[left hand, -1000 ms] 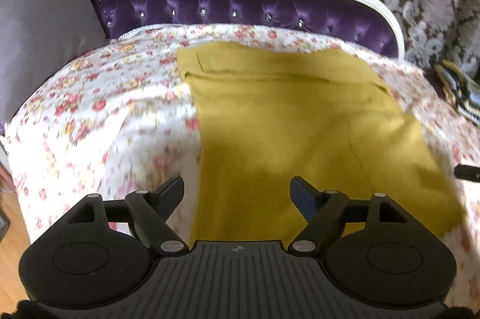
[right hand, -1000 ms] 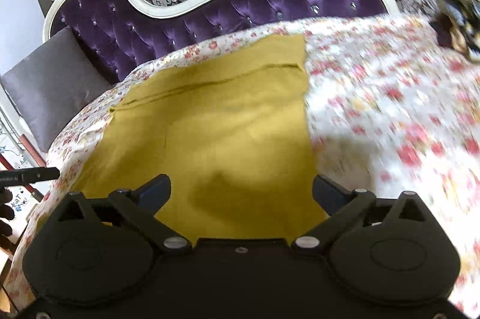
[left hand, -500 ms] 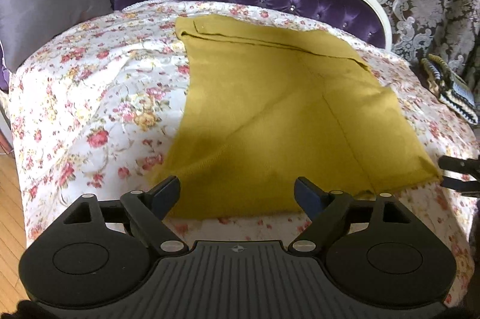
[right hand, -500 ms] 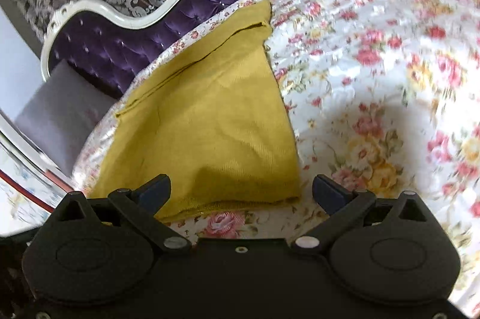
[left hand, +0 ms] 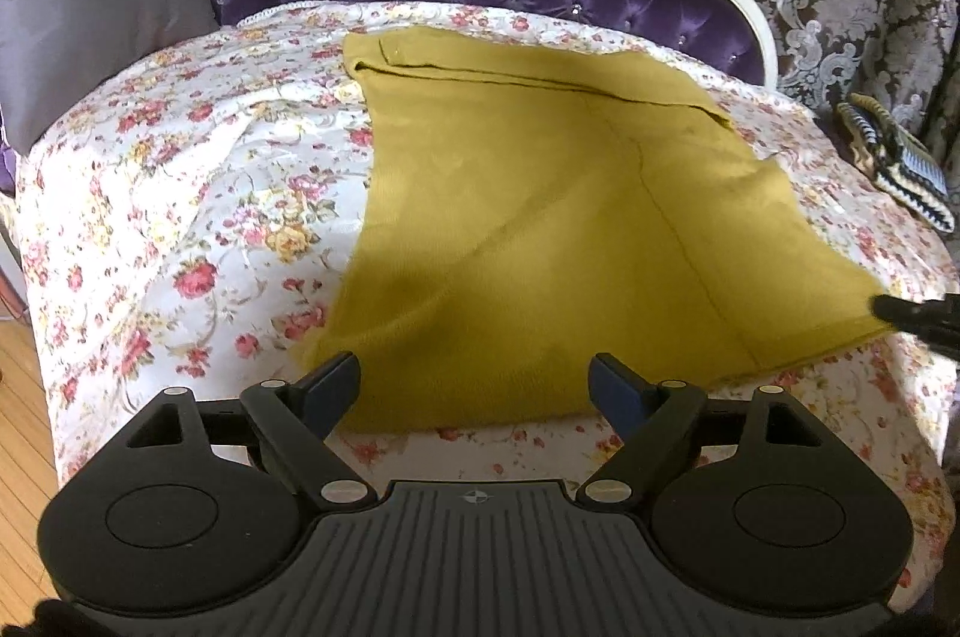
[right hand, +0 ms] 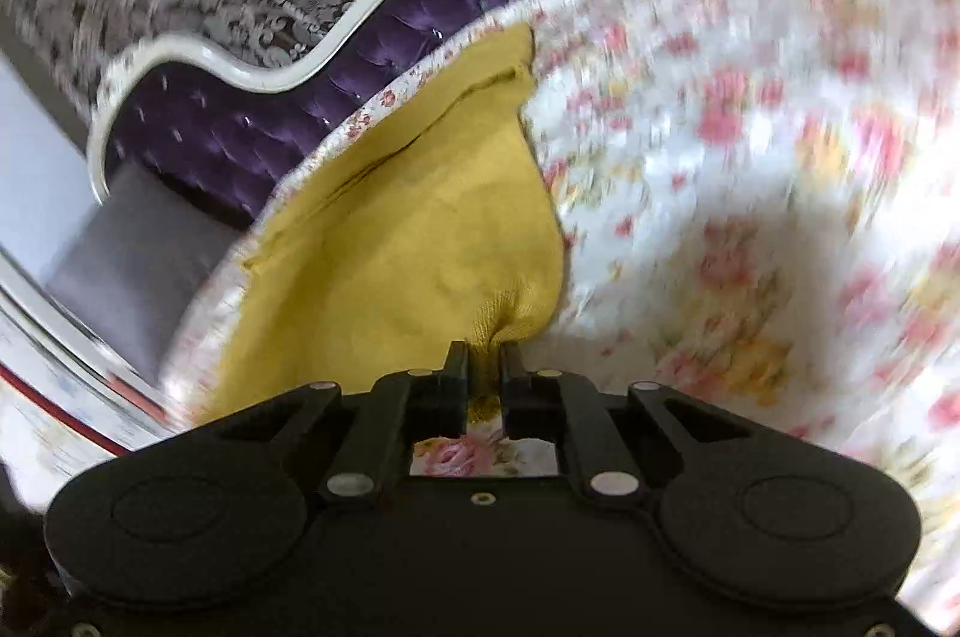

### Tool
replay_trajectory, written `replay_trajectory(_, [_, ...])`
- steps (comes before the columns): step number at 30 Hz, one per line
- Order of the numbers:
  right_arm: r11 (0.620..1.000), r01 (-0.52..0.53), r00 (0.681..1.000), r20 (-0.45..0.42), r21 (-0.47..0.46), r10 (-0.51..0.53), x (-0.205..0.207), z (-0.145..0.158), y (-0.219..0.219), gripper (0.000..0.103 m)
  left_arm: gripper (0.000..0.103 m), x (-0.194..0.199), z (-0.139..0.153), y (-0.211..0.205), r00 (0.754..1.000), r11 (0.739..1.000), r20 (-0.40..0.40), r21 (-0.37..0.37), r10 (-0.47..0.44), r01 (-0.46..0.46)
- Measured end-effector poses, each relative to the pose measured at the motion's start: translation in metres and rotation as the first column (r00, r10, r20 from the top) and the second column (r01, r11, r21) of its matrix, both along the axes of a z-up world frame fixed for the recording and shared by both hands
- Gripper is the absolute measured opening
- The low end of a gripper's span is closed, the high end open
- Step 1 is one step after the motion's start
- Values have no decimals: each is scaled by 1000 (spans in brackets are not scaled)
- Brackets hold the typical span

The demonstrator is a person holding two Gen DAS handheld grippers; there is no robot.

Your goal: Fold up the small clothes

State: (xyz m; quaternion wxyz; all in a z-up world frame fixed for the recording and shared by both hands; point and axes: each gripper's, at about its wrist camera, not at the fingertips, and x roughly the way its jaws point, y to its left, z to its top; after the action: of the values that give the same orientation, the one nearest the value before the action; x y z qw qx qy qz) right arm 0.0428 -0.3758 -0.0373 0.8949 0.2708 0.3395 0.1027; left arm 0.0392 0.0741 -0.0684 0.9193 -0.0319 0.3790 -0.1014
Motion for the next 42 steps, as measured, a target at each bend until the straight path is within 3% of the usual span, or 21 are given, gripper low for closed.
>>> replay_trajectory(3, [994,29,1000,-8,-102,-30,-7,10,-3,16,83,1,0,3,1000,1000,-7,-8,2,-2])
replay_trajectory(9, [989,-6,1000,-7,-150,5,-6,13,9,16,83,8,-10,7,999,999,-54,-40,9,-11])
replay_trajectory(15, [989,-3,1000,-14,-146,0,-3,15,10,16,84,12,-16,14,996,998,-80,-55,29,-34])
replay_trajectory(21, [989,-8,1000,-15,-147,5,-2,16,13,17,83,17,-18,12,997,999,-74,-21,29,-31])
replay_trajectory(24, [990,-10,1000,-15,-144,8,-1,16,15,17,82,19,-18,13,997,998,-68,-46,31,-34])
replay_trajectory(26, [990,-10,1000,-13,-142,8,-1,16,16,17,75,21,-17,13,998,997,-64,-71,17,-21])
replay_trajectory(28, [991,-7,1000,-9,-134,6,-1,17,16,17,43,22,-17,11,998,997,-61,-79,2,-7])
replay_trajectory(29, [992,-6,1000,-8,-126,5,-1,18,15,17,36,22,-17,10,998,996,-62,-85,0,-5])
replay_trajectory(31, [994,-4,1000,-4,-113,4,0,18,14,17,8,23,-19,10,997,995,-73,-101,-3,-5])
replay_trajectory(36, [997,4,1000,14,-79,-3,2,25,14,17,7,23,-11,18,998,984,-58,-176,1,-11])
replay_trajectory(42, [1000,11,995,95,-17,-10,23,51,11,17,7,37,27,31,999,960,24,-281,23,-15])
